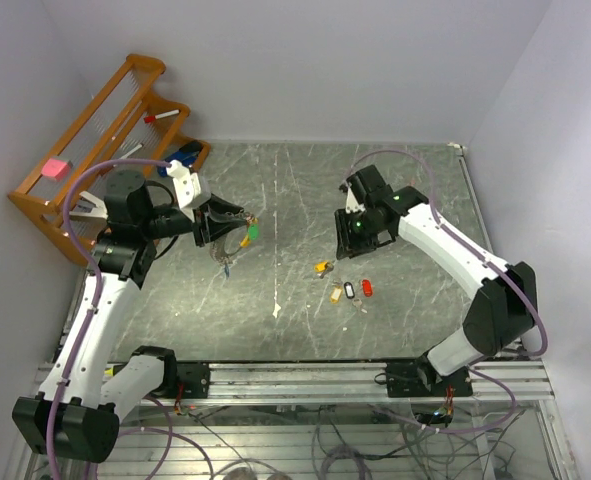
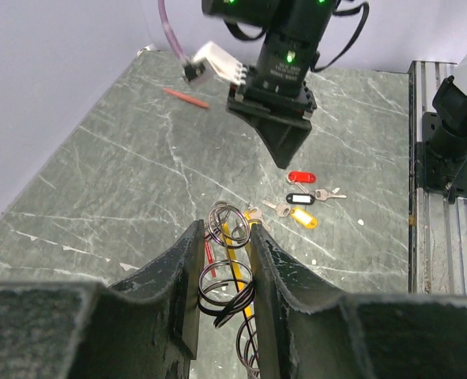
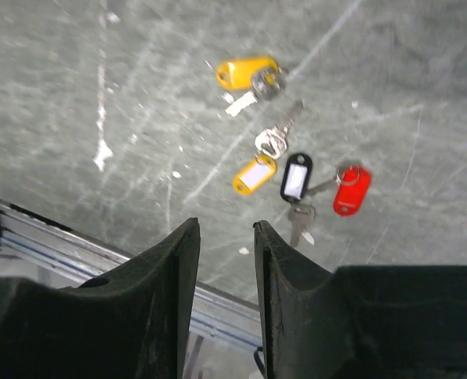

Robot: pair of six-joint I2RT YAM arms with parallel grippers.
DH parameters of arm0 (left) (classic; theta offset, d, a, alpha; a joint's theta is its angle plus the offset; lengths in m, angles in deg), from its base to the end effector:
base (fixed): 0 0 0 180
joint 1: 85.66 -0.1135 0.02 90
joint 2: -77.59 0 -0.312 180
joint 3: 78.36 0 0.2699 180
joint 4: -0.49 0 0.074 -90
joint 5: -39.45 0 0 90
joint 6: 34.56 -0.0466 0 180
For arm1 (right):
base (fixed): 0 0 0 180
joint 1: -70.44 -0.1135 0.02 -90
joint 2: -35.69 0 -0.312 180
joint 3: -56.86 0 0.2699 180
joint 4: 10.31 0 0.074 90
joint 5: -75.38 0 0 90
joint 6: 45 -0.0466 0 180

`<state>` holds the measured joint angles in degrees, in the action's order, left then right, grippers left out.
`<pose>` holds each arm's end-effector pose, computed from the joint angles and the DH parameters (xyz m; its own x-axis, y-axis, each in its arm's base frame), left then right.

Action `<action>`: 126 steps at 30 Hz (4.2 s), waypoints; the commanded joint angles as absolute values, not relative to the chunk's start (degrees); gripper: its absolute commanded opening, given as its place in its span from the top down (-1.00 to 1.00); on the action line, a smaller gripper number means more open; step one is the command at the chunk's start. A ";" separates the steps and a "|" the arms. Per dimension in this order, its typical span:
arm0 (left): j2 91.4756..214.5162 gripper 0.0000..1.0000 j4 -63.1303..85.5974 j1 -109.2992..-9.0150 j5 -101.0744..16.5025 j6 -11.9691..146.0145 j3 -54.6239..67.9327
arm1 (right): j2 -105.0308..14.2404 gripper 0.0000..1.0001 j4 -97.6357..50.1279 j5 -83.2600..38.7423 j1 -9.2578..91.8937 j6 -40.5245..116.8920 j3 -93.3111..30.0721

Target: Put the keys on the keyring

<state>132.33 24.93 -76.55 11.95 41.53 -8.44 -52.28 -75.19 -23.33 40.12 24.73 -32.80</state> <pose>0.1856 -0.0716 0.4236 0.0712 0.1010 -0.9923 0.9482 0.3019 0.0987 0.2838 0.1741 0.3261 -0.9160 -0.1390 -0.3763 -0.2565 0.9242 0.2830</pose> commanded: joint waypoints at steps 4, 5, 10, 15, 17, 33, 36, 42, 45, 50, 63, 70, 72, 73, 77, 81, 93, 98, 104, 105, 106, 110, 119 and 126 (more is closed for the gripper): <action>131.38 0.86 22.00 -76.26 12.74 43.04 -7.53 | -55.63 0.30 -77.13 -20.89 40.25 22.35 -30.98; 131.30 0.86 22.92 -76.25 13.04 42.44 -7.17 | -55.51 0.30 -76.94 -19.51 40.30 22.37 -31.62; 130.51 0.86 29.56 -76.25 15.91 36.26 -6.64 | -53.69 0.28 -74.66 -15.29 41.02 22.58 -33.57; 130.74 0.86 35.53 -76.25 15.95 30.29 -5.40 | -51.30 0.26 -73.04 -15.55 43.82 21.90 -31.43; 130.90 0.86 35.98 -76.25 15.83 29.64 -5.29 | -51.13 0.26 -73.35 -15.99 44.88 21.76 -31.13; 131.22 0.86 28.49 -76.25 13.14 34.41 -8.17 | -55.16 0.27 -79.12 -20.47 48.82 21.31 -26.39; 131.09 0.86 28.32 -76.25 12.99 34.77 -8.40 | -55.27 0.27 -78.29 -21.12 48.81 20.97 -24.47; 130.81 0.86 28.43 -76.25 12.40 34.59 -8.56 | -56.03 0.30 -77.98 -20.75 48.83 21.31 -24.63; 130.74 0.86 26.85 -76.25 12.30 36.00 -9.01 | -56.94 0.35 -77.32 -21.69 48.82 21.40 -23.81; 130.57 0.86 26.91 -76.25 12.30 35.96 -9.34 | -57.41 0.38 -76.47 -22.04 48.82 21.24 -23.11; 130.92 0.86 24.83 -76.25 12.82 36.90 -11.23 | -59.37 0.40 -75.43 -23.01 48.82 22.15 -24.10; 131.48 0.86 24.98 -76.17 12.97 36.47 -10.78 | -61.39 0.43 -73.33 -23.89 48.74 22.00 -24.79; 131.53 0.86 25.10 -76.16 13.00 36.47 -10.93 | -62.11 0.44 -73.17 -23.85 48.74 22.25 -25.64; 131.50 0.86 25.30 -76.16 13.01 36.28 -10.97 | -62.59 0.44 -73.16 -23.85 48.74 22.42 -26.00; 131.55 0.86 25.56 -76.16 12.87 35.82 -11.27 | -64.42 0.45 -72.67 -24.03 48.65 22.92 -27.36; 131.89 0.86 25.36 -76.16 12.84 35.80 -11.22 | -66.63 0.45 -72.25 -24.62 48.65 23.36 -28.54; 132.52 0.86 26.13 -76.18 12.68 34.67 -11.24 | -70.61 0.45 -70.53 -25.49 46.88 23.74 -31.95; 132.07 0.86 28.67 -76.16 12.31 32.83 -10.72 | -71.41 0.45 -71.63 -24.84 46.32 24.24 -32.01; 132.16 0.86 27.61 -76.17 12.43 33.80 -10.52 | -72.67 0.45 -69.31 -25.44 44.90 24.63 -33.10; 132.11 0.86 27.65 -76.16 12.36 33.94 -10.45 | -73.30 0.45 -69.16 -25.27 44.29 25.07 -33.94; 132.16 0.86 27.70 -76.16 12.30 33.97 -10.48 | -73.88 0.45 -68.90 -25.18 43.92 25.62 -34.82; 132.07 0.86 27.84 -76.17 12.22 34.06 -10.66 | -75.32 0.46 -66.87 -26.01 43.55 27.24 -35.35; 132.40 0.86 27.72 -76.16 11.88 34.04 -10.84 | -75.55 0.52 -64.91 -24.80 43.55 29.93 -34.12; 132.09 0.86 28.29 -76.21 11.41 33.69 -10.80 | -78.19 0.73 -68.24 -27.93 43.55 26.27 -37.81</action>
<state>132.72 29.15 -76.53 11.52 34.65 -11.28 -76.32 -66.75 -25.80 43.44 28.24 -35.05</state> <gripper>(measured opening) 0.362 0.169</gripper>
